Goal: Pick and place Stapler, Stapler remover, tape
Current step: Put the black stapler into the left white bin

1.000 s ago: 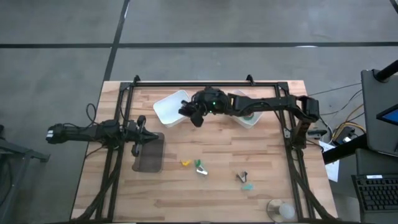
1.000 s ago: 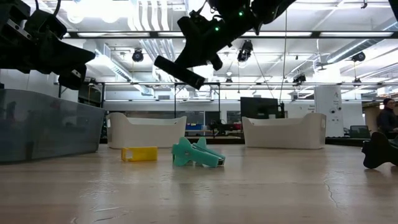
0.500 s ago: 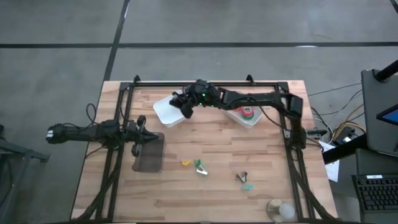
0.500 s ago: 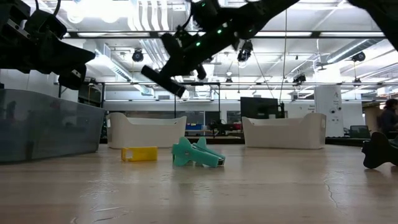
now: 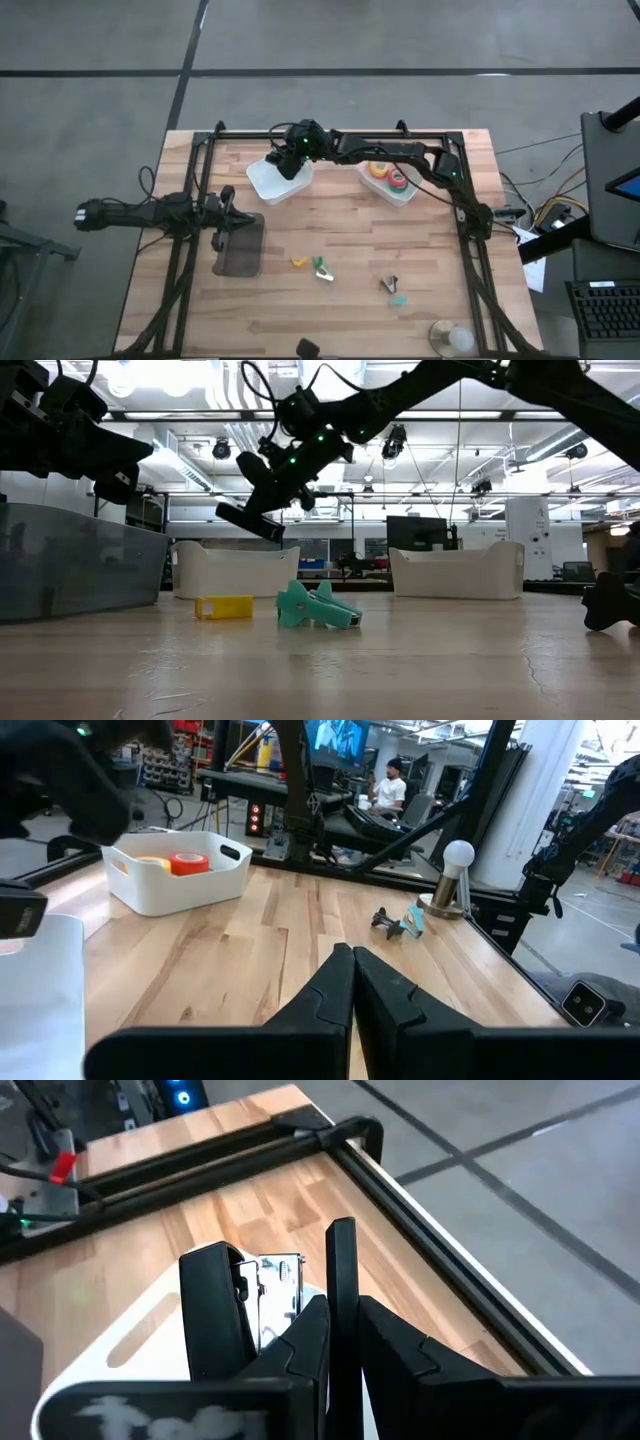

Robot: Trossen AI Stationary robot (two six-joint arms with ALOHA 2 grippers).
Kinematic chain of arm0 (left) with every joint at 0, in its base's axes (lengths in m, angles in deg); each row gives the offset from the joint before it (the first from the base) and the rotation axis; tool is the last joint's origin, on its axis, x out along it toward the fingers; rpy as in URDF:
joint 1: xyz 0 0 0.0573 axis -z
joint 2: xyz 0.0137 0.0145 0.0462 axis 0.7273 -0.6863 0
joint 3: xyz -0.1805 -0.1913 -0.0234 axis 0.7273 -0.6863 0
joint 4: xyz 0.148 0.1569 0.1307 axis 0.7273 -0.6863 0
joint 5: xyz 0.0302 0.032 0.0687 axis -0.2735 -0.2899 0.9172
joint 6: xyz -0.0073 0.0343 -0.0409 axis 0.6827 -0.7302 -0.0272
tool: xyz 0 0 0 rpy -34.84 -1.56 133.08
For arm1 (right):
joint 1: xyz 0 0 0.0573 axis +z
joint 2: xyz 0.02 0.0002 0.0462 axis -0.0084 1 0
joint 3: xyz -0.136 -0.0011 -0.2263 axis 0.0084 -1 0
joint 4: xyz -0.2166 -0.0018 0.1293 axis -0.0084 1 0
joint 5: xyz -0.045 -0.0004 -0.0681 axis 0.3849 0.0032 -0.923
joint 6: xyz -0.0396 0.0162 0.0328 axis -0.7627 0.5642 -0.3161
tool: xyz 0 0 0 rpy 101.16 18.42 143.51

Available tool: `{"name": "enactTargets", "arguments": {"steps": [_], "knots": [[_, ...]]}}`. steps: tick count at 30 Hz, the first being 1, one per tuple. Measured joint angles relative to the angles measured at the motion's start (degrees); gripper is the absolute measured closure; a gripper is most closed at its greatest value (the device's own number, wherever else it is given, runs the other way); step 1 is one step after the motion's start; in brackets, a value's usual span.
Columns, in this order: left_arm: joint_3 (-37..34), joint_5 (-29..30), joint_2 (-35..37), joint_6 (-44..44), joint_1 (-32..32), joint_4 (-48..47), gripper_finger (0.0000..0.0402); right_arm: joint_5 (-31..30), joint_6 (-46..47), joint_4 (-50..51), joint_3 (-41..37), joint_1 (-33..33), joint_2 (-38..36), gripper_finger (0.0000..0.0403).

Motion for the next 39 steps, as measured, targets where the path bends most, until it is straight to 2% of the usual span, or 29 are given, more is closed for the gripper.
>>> {"name": "enactTargets", "arguments": {"steps": [10,16,39], "knots": [[0.0,0.0,0.0,0.0,0.0,0.0,0.039,0.0,0.3,8.3,6.1,-0.6,5.5,0.0358],[0.0,0.1,0.0,0.0,0.0,0.0,0.039,-0.2,3.2,10.2,5.7,-1.1,5.5,0.0358],[0.0,0.0,0.0,0.0,0.0,0.0,0.039,-0.2,3.5,12.0,5.4,-1.0,7.3,0.0358]]}}
